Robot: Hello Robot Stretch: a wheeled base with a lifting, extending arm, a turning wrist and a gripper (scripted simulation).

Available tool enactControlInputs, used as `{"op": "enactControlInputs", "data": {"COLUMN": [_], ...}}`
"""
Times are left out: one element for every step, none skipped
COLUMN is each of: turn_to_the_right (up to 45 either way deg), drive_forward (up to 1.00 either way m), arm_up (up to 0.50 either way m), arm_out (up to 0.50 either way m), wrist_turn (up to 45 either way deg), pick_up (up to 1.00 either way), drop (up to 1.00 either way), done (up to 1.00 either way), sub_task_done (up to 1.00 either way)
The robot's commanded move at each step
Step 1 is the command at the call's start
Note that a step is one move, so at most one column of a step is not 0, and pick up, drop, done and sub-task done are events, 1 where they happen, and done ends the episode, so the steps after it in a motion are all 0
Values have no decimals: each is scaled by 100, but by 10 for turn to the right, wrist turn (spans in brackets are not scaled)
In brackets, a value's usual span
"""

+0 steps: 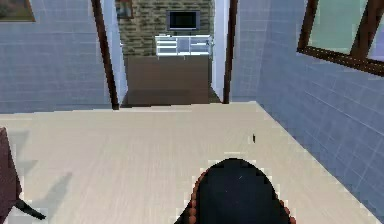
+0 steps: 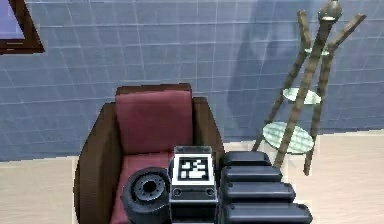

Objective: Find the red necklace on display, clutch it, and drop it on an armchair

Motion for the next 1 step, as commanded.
{"op": "enactControlInputs", "data": {"turn_to_the_right": [450], "drive_forward": [0], "arm_up": [0], "arm_out": [0], "wrist_turn": [0], "pick_up": [0], "drop": [0], "done": [0], "sub_task_done": [0]}}
